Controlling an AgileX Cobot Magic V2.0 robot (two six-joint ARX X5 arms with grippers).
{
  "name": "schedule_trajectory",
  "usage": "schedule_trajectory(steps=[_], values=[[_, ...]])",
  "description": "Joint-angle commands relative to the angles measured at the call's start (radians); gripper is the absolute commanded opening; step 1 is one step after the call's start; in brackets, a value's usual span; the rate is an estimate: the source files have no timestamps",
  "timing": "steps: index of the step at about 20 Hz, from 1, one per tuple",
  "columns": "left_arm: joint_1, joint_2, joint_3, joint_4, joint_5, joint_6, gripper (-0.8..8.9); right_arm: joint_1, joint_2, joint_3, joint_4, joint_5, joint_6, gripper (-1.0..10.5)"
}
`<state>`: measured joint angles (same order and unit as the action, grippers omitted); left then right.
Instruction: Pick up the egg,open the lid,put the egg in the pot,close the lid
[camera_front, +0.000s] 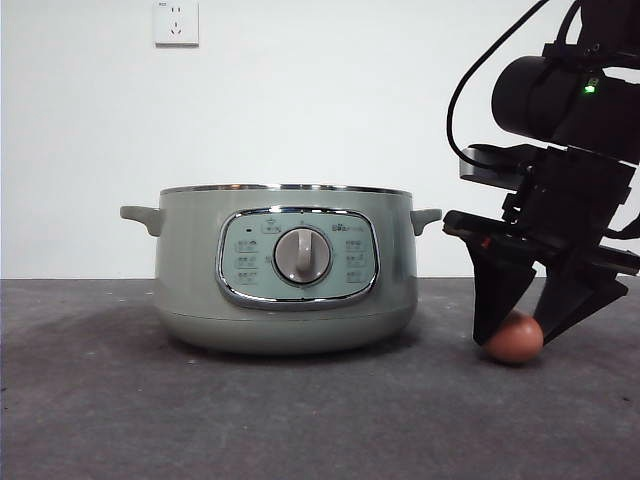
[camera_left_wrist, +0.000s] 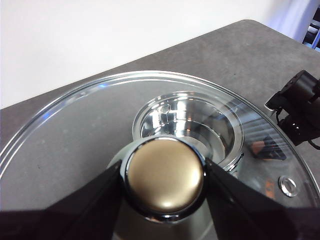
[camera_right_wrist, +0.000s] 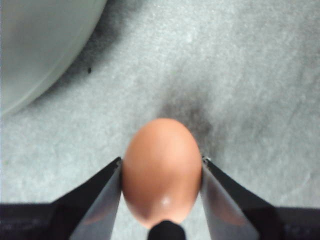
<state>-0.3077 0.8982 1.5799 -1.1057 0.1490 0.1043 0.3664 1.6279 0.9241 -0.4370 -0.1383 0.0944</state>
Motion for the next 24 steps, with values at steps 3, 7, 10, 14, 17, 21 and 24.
schedule_trajectory(steps=[3, 7, 10, 14, 17, 21, 24], values=[[0.003, -0.01, 0.007, 0.045, 0.007, 0.012, -0.08, 0.002, -0.166, 0.002, -0.062, -0.003, 0.011, -0.2], [0.003, -0.002, 0.007, 0.045, 0.007, 0.014, -0.08, 0.013, -0.34, 0.066, -0.125, -0.003, 0.006, -0.2], [0.003, 0.004, 0.007, 0.045, 0.008, 0.02, -0.08, 0.054, -0.359, 0.196, -0.14, -0.003, -0.006, -0.2], [0.003, 0.005, 0.007, 0.045, 0.008, 0.02, -0.08, 0.132, -0.238, 0.416, -0.14, -0.003, -0.034, -0.2], [0.003, 0.003, 0.007, 0.045, 0.008, 0.02, -0.08, 0.174, -0.08, 0.585, -0.148, -0.003, -0.047, -0.2], [0.003, -0.002, 0.007, 0.044, 0.008, 0.01, -0.08, 0.223, 0.174, 0.815, -0.217, -0.002, -0.089, -0.2], [0.003, -0.002, 0.007, 0.044, 0.008, 0.003, -0.08, 0.238, 0.335, 0.943, -0.268, 0.0, -0.111, -0.2]])
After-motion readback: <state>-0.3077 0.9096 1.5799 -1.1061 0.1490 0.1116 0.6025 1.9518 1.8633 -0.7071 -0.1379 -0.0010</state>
